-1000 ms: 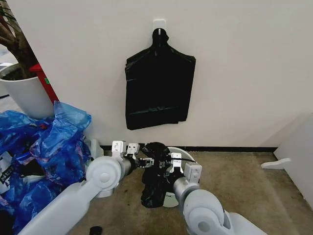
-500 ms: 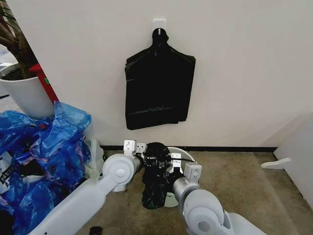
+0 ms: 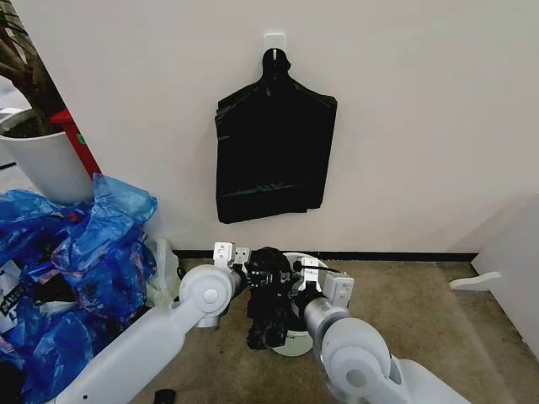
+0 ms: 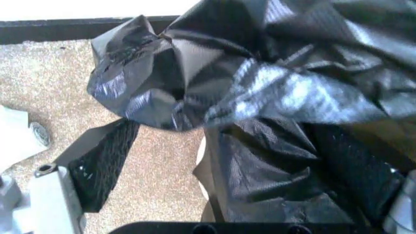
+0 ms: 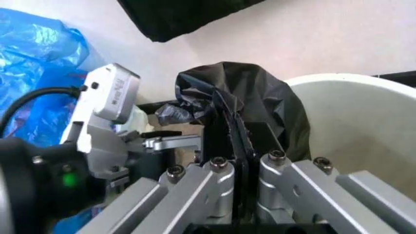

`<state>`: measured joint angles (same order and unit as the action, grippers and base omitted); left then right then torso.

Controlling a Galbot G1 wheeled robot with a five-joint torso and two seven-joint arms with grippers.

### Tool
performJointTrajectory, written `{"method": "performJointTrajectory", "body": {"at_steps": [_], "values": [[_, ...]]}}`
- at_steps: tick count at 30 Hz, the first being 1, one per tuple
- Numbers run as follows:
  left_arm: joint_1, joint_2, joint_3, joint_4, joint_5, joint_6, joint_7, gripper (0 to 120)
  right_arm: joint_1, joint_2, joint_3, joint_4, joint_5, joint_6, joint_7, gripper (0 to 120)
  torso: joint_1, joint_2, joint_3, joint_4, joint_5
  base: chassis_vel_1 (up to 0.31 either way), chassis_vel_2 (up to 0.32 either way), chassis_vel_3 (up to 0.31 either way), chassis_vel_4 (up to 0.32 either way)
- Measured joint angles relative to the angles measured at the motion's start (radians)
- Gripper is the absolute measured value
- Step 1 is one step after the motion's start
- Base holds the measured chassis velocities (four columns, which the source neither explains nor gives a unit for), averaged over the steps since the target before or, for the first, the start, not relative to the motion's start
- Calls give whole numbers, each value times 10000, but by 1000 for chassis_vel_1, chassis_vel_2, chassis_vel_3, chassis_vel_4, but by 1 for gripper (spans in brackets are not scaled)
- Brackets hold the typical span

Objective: Place the garbage bag over the trash bin.

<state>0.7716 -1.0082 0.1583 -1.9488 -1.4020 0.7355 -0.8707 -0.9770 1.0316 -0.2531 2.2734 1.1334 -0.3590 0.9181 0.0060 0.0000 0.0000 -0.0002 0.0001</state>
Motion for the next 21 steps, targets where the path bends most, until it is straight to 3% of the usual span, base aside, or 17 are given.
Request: {"method": "performJointTrajectory", "body": {"at_steps": [21], "values": [[-122, -217, 586, 652, 175, -2, 46, 100, -48, 35, 13, 288, 257, 57, 62, 0, 0, 0, 0, 0, 0, 0, 0, 0, 0]]}}
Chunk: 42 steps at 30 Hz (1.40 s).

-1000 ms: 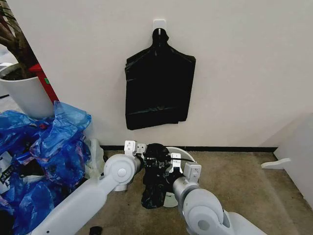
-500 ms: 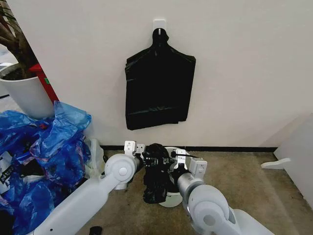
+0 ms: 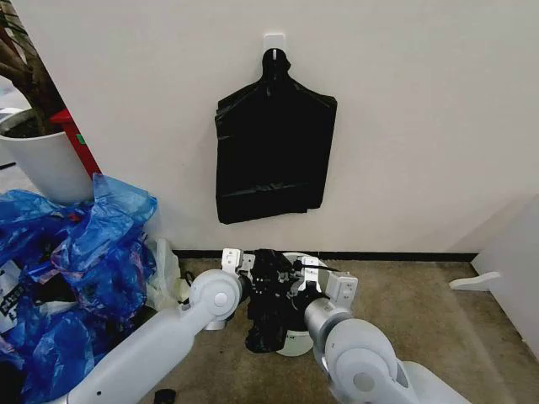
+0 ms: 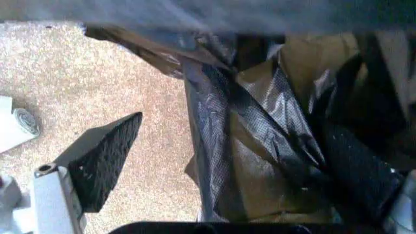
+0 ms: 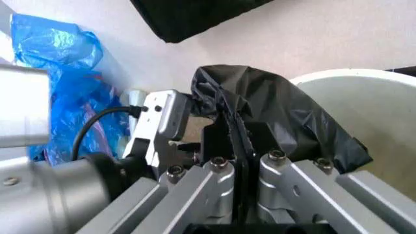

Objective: Place the garbage bag over the trash bin.

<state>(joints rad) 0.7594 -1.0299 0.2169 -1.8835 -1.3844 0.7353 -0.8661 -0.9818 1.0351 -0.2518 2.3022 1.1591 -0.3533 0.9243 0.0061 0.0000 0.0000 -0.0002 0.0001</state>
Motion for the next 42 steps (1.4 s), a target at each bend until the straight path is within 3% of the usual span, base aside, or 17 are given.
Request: {"method": "performJointTrajectory", "body": {"at_steps": [19, 42], "values": [[-80, -378, 395, 713, 381, -1, 260, 99, -74, -108, 162, 142, 94, 19, -23, 0, 0, 0, 0, 0, 0, 0, 0, 0, 0], [-109, -475, 451, 801, 456, 0, 127, 15, -155, -264, 305, 220, 193, -100, 105, 0, -1, 0, 0, 0, 0, 0, 0, 0, 0]]}}
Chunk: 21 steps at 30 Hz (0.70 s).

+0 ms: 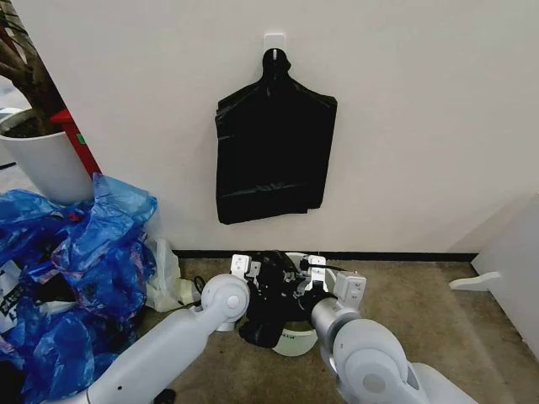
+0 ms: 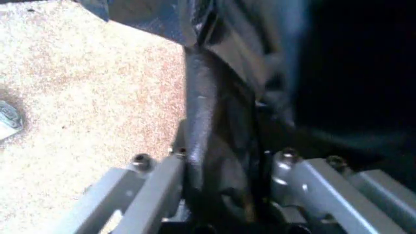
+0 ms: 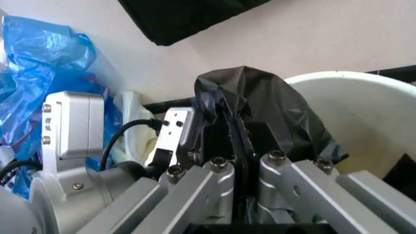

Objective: Place the garbage bag over the trash bin.

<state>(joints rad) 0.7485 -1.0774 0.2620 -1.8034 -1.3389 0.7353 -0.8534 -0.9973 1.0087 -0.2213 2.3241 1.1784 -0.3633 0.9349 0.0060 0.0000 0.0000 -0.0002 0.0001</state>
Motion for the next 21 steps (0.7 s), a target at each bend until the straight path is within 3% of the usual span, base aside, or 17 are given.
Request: {"method": "performJointTrajectory", "body": {"at_steps": [4, 12, 21], "values": [[1, -63, 16, 17, 13, -4, -1, 2, -28, -13, 17, -14, -9, 0, -5, 0, -1, 0, 0, -2, -3, 0, 0, 0, 0], [105, -73, -98, -140, 13, -70, -9, 1, -53, -298, 126, 337, 120, 0, 20, 0, -1, 0, 0, -2, -1, 0, 0, 0, 0], [187, 123, -464, -866, -48, -413, -8, 1, 11, -659, 404, 727, 187, 20, 20, 0, -1, 0, 0, -1, 1, 0, 0, 0, 0]]}}
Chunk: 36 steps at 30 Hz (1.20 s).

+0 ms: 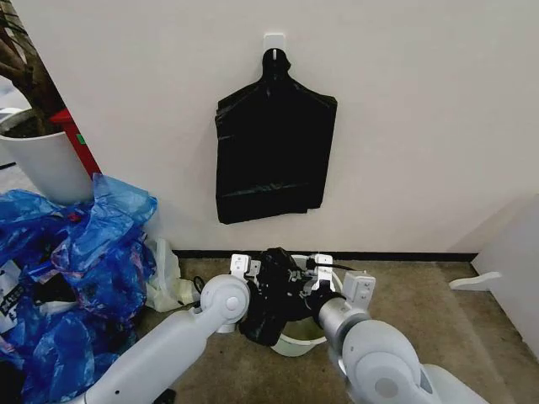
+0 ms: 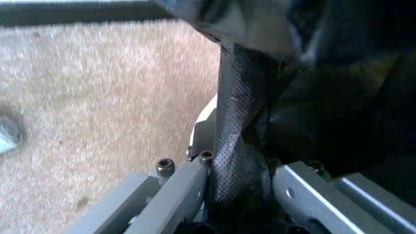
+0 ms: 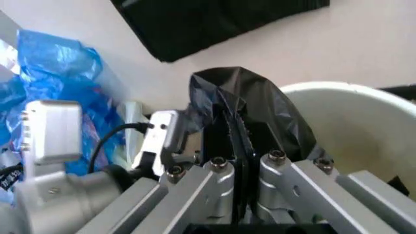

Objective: Place the garbage bag over the trash bin.

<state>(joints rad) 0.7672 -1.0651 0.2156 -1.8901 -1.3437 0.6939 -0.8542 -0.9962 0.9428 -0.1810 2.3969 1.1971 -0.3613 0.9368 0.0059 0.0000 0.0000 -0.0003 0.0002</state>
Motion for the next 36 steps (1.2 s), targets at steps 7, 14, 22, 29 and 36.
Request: {"method": "performJointTrajectory", "body": {"at_steps": [7, 14, 22, 29, 36], "values": [[-80, 315, -666, -1222, -220, -346, 261, 1, 129, -796, 337, 705, -187, 106, -242, 0, 0, 0, 0, 1, -1, 0, 0, 0, 0], [-183, 922, -1218, -2070, -698, -229, 264, 1, 39, -1540, 713, 1065, -371, 279, -382, 0, 0, 0, 0, 0, -2, 0, 0, 0, 0], [147, 1271, -1683, -2284, -748, -187, 371, 1, -153, -1710, 1464, 1067, -556, 364, -519, 0, 0, 0, 0, -1, -2, 0, 0, 0, 0], [797, 1716, -2336, -2535, -583, -178, 534, 1, -279, -1771, 2190, 1056, -503, 357, -471, 0, 1, 0, 0, 0, -3, 0, 0, 0, 0], [1479, 1963, -3174, -3029, -431, -224, 780, 1, -320, -1864, 2406, 1048, -384, 310, -288, 0, 1, 0, -1, 2, -3, 0, 0, 0, 0]]}}
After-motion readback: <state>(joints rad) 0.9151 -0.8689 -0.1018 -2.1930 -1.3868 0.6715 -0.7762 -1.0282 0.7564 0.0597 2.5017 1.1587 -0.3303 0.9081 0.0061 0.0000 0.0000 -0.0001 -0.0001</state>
